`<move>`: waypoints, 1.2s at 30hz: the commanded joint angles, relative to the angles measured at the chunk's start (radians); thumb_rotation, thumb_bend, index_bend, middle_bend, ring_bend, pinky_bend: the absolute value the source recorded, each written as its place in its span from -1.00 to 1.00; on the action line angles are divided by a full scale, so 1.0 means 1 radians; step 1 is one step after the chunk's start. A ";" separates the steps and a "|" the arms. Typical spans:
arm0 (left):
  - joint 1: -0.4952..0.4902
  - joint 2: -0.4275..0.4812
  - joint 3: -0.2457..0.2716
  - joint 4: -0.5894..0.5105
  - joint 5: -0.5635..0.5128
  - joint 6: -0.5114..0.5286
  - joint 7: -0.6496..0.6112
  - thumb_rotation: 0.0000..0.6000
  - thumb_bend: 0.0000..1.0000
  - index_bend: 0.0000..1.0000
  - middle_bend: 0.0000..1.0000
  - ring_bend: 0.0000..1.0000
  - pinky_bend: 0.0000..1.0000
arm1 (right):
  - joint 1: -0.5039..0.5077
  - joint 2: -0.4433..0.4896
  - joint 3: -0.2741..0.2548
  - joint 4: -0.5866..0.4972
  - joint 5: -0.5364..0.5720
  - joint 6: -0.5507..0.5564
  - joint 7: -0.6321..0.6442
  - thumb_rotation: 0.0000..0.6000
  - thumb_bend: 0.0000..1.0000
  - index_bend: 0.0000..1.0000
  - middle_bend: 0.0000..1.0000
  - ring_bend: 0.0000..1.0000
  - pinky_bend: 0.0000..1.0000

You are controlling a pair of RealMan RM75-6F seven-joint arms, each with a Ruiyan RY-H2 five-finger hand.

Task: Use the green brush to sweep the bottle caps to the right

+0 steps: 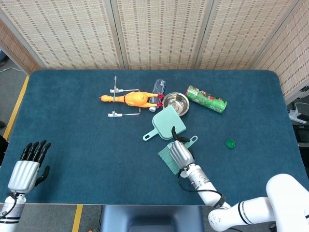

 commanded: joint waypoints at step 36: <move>-0.017 -0.040 0.004 0.022 -0.019 -0.051 0.068 1.00 -0.05 -1.00 -1.00 -1.00 -0.85 | -0.112 0.219 -0.108 0.191 0.171 0.030 0.143 1.00 -0.21 0.76 0.61 0.08 -0.83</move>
